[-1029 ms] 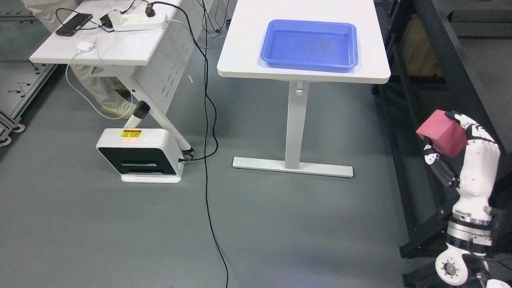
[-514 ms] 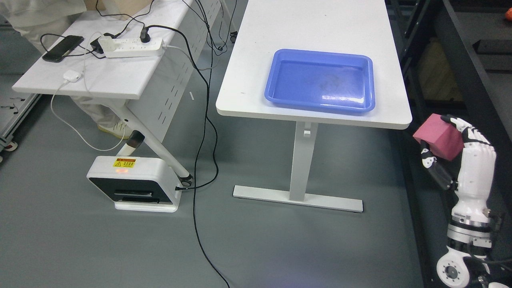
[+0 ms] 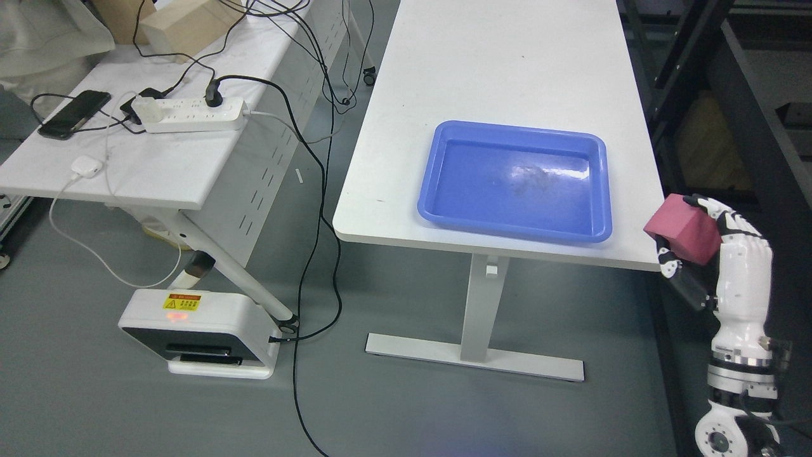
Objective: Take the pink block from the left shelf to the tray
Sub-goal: 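Turn toward the white desk carrying the pink block in the right hand, then lower the pink block into the blue tray and open the right hand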
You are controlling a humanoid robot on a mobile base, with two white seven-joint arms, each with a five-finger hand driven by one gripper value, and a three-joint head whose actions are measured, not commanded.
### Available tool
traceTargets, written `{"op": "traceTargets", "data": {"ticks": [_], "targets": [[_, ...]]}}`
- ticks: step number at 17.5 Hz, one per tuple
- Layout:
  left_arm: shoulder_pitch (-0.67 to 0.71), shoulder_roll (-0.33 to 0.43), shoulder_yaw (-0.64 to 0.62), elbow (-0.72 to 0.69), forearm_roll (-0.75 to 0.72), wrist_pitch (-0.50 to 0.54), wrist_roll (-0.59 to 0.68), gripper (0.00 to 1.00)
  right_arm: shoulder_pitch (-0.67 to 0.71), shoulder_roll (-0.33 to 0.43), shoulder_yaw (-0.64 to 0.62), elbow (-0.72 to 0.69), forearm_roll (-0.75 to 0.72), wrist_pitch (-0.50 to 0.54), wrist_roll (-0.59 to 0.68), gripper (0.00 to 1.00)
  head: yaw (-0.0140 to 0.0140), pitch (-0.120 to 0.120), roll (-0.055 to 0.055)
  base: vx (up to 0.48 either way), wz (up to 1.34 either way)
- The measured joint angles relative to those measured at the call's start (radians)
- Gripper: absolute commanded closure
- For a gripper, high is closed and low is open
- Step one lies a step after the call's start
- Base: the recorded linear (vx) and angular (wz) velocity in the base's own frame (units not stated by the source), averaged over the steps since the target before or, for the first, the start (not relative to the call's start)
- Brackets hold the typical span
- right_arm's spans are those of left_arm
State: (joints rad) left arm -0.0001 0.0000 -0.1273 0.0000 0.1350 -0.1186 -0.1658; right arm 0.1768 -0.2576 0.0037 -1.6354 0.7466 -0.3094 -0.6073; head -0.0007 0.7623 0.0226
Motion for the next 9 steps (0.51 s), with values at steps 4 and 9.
{"op": "traceTargets", "data": {"ticks": [4,9], "targets": [[0.000,0.000,0.000,0.000,0.000,0.000,0.000,0.00,0.019,-0.004,-0.001,0.000,0.001,-0.088,-0.014,0.96,0.0000,0.000,0.000,0.226,-0.01],[0.000,0.000,0.000,0.000,0.000,0.000,0.000,0.00,0.030,-0.009,0.013,0.000,0.005,-0.113,0.098,0.95,0.0000,0.000,0.000,0.205,-0.01]]}}
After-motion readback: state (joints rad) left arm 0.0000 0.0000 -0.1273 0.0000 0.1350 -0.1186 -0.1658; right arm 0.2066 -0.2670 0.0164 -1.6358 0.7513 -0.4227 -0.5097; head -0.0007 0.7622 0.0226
